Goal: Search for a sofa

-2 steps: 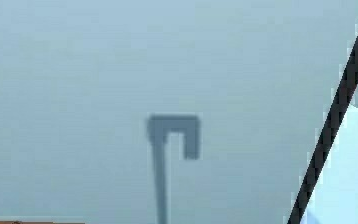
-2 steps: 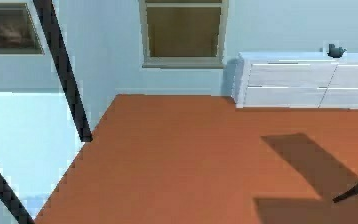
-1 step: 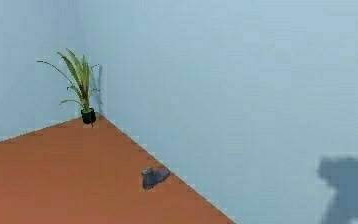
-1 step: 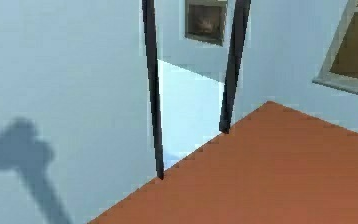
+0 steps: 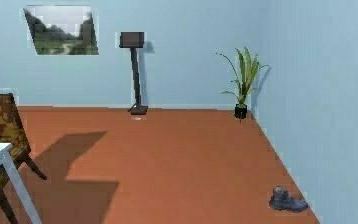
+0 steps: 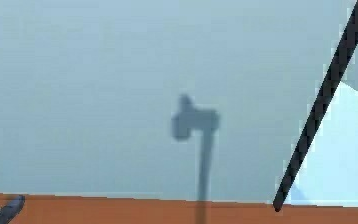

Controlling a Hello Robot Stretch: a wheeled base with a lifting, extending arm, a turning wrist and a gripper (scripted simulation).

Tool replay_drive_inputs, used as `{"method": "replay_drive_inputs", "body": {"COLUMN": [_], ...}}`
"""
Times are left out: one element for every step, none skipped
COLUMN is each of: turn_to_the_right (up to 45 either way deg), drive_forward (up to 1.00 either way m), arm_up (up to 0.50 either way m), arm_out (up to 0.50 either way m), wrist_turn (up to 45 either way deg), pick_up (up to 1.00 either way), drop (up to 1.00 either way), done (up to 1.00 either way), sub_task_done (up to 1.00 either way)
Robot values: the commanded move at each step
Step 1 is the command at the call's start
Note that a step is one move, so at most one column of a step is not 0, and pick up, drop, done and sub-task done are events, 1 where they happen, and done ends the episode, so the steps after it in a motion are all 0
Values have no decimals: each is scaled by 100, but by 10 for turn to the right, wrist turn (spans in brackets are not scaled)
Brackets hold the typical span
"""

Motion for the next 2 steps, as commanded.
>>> {"method": "replay_drive_inputs", "body": {"turn_to_the_right": [-150, 0], "drive_forward": [0, 15], "arm_up": [0, 0], "arm_out": [0, 0], "wrist_turn": [0, 0], "pick_up": [0, 0], "drop": [0, 0], "done": [0, 0], "sub_task_done": [0, 0]}}
